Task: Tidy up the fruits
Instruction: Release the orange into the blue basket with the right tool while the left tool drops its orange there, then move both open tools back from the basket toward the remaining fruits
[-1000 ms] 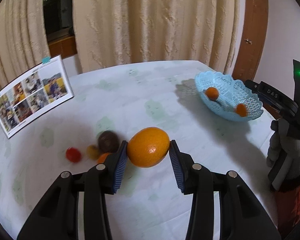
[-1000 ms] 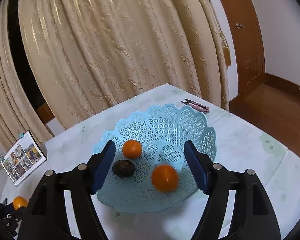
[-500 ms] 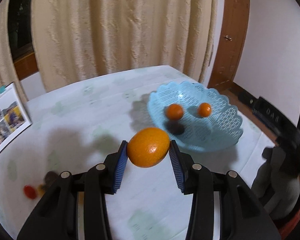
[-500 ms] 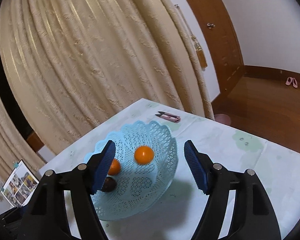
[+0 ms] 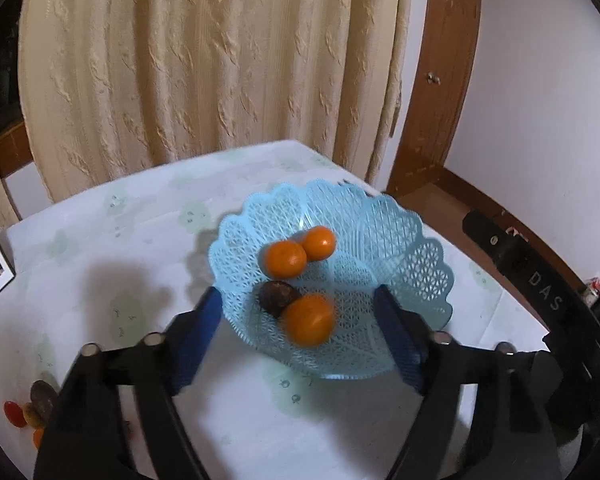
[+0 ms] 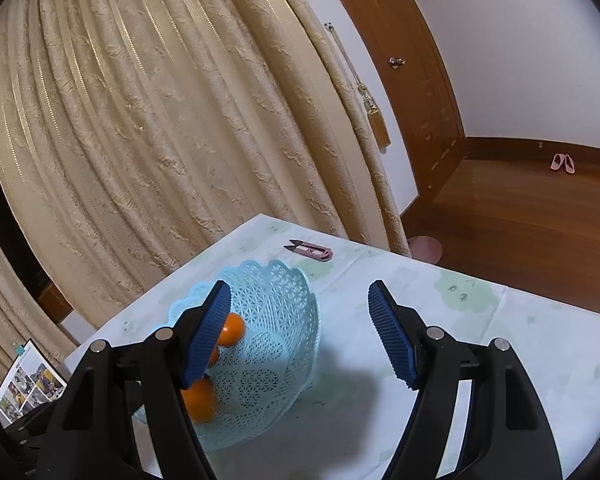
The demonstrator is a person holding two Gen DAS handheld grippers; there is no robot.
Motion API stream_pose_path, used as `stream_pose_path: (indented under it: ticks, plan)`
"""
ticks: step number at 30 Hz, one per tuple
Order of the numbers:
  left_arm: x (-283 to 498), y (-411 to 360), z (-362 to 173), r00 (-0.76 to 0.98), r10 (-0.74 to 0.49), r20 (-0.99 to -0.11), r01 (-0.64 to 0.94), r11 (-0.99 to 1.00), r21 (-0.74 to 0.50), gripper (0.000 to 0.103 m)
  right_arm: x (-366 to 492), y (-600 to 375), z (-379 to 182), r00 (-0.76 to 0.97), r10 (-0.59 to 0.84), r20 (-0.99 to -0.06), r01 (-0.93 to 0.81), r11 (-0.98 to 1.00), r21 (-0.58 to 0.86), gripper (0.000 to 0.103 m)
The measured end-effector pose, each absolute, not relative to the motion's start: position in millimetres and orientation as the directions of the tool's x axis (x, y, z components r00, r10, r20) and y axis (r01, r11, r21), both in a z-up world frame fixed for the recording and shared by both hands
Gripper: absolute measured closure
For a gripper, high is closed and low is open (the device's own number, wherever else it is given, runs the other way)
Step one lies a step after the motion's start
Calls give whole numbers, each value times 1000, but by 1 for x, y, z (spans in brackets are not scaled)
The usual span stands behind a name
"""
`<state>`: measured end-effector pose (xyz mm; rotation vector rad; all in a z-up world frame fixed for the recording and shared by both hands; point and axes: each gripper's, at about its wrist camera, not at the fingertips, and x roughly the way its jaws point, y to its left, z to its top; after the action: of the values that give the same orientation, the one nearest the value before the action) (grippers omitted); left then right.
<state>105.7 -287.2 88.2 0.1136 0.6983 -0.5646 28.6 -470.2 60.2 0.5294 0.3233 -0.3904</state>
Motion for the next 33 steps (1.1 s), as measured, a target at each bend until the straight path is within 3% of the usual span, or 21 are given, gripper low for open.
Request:
stream_pose_path:
  ticks: [12, 33]
  plan:
    - [90, -238, 105, 711, -355, -608, 428, 903, -27, 19, 28, -446, 65, 879, -325, -350, 437, 842, 315, 26]
    - [64, -121, 110, 794, -158, -586, 202, 979, 9, 17, 29, -405, 59, 873, -378, -309, 435, 890, 141, 26]
